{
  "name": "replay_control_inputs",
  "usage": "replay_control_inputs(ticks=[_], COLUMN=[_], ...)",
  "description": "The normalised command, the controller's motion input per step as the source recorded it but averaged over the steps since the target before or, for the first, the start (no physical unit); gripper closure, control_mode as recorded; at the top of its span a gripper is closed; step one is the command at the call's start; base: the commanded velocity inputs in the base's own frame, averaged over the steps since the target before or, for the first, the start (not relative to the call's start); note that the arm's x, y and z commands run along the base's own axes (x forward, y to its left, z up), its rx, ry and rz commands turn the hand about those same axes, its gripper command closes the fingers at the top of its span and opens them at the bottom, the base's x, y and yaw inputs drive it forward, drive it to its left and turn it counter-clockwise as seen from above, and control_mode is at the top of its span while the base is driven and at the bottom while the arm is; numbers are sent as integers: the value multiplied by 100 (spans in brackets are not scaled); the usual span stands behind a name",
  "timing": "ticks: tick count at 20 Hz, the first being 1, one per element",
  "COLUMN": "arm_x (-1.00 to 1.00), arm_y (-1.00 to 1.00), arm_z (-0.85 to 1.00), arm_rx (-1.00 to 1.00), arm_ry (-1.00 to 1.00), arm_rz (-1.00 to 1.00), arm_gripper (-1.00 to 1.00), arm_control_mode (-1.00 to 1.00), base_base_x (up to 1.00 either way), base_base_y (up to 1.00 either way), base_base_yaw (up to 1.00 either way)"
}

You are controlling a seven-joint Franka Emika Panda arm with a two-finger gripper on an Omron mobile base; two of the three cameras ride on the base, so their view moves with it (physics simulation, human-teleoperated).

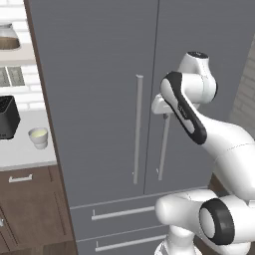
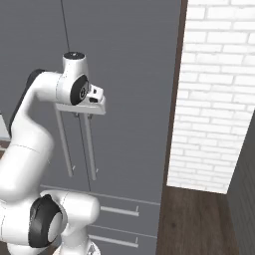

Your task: Grab a lemon wedge from the fridge and one ice cube from the ice bowl, and put them in the glass of lemonade.

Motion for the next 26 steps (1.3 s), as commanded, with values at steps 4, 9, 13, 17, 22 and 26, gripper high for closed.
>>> replay_control_inputs(ticks=[4, 9, 13, 17, 22, 26], arm_x=[-17, -60, -66, -45, -50, -19], arm_y=[0, 0, 0, 0, 0, 0], arm_z=[0, 0, -12, -17, 0, 0], arm_rx=[0, 1, 5, 0, 0, 0], arm_ry=[0, 0, 0, -4, -8, -3], arm_rz=[0, 0, -2, 0, 0, 0], arm_gripper=[-100, -100, -100, -100, -100, -100], arm_control_mode=[-100, -100, -100, -100, -100, 100], base_base_x=[0, 0, 0, 0, 0, -64], base_base_y=[0, 0, 0, 0, 0, 0], base_base_yaw=[0, 0, 0, 0, 0, -1])
